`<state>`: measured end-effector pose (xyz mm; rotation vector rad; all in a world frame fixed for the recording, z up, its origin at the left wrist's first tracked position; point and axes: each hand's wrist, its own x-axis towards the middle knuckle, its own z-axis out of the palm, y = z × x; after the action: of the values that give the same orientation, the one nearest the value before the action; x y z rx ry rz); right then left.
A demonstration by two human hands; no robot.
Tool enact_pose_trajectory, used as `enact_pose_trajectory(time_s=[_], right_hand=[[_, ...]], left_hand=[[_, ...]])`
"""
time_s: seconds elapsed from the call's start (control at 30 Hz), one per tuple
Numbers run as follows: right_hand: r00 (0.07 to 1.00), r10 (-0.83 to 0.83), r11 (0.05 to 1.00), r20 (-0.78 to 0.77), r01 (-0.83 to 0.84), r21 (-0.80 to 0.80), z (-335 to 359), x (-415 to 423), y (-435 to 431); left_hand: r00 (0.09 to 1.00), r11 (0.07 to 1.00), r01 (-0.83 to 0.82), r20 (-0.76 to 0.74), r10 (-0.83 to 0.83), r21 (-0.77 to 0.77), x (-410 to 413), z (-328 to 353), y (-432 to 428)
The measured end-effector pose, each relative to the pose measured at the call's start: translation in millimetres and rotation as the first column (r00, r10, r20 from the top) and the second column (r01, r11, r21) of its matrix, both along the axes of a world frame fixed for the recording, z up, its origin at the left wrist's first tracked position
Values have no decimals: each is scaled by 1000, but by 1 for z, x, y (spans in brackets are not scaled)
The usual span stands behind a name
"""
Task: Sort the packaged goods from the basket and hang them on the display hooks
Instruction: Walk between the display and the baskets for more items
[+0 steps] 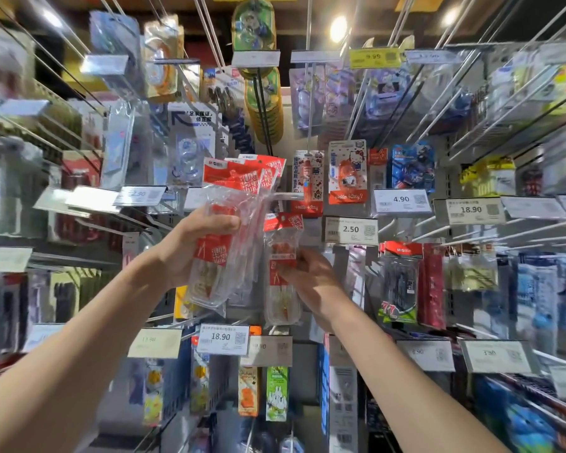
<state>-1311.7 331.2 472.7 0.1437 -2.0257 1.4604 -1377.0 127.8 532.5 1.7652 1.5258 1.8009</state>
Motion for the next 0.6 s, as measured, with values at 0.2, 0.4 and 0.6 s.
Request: enact_pose_trajectory(time_s=[0.2, 0.4, 0.6], right_hand=[[999, -33, 999, 20, 32, 35, 2, -10, -4], [993, -90, 996, 75, 88, 32, -2, -23, -1], [952, -235, 966, 196, 207, 153, 5, -41, 4]], left_hand=[[1000, 999, 25, -8, -25, -21, -9, -1, 0], [999, 999, 42, 8, -42, 9, -12, -6, 2], [998, 999, -51, 37, 50, 16, -19, -18, 3]])
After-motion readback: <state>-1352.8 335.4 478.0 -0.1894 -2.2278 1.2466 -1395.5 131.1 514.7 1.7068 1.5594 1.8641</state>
